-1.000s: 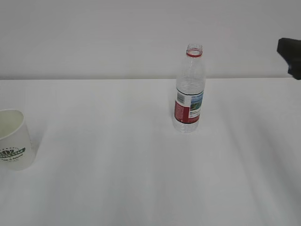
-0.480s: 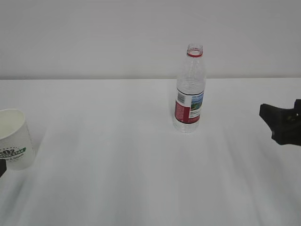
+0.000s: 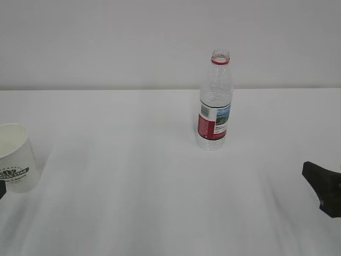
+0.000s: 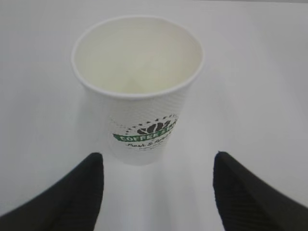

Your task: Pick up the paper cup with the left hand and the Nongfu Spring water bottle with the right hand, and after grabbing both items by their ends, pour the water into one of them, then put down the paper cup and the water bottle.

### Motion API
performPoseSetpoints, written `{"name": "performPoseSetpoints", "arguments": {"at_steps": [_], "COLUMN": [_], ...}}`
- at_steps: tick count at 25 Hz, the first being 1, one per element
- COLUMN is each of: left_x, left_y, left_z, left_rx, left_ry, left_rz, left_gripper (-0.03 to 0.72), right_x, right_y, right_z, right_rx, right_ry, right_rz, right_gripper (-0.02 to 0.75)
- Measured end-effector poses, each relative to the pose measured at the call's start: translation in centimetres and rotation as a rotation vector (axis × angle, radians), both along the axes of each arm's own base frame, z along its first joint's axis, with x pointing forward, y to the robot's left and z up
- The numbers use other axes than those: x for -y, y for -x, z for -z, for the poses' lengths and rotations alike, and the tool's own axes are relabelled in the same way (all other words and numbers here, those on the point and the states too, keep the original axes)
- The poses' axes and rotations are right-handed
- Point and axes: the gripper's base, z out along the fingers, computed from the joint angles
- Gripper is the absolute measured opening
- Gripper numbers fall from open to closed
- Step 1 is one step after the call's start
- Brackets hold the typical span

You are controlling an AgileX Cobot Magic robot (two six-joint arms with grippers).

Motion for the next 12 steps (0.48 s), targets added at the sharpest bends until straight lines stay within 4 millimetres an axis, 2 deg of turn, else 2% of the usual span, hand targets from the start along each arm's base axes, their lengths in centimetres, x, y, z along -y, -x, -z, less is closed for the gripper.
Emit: {"name": "performPoseSetpoints", "arguments": {"at_steps": [4, 12], "left_x": [0.0, 0.5], "left_y": [-0.1, -0.3], "left_z": [0.5, 1.0], "left_rx": [-0.033, -0.042], "left_ry": [0.009, 0.008], "left_rz": [-0.006, 0.051], "left_gripper": [0.516, 0.515], "right_x": [0.1, -0.3], "right_y": [0.9, -0.2], "right_z": [0.6, 2.4], "right_rx": [0.000, -0.011], "right_ry": [-0.009, -0.033], "right_rz": [0.000, -0.020], "right_gripper": [0.587, 0.587]}}
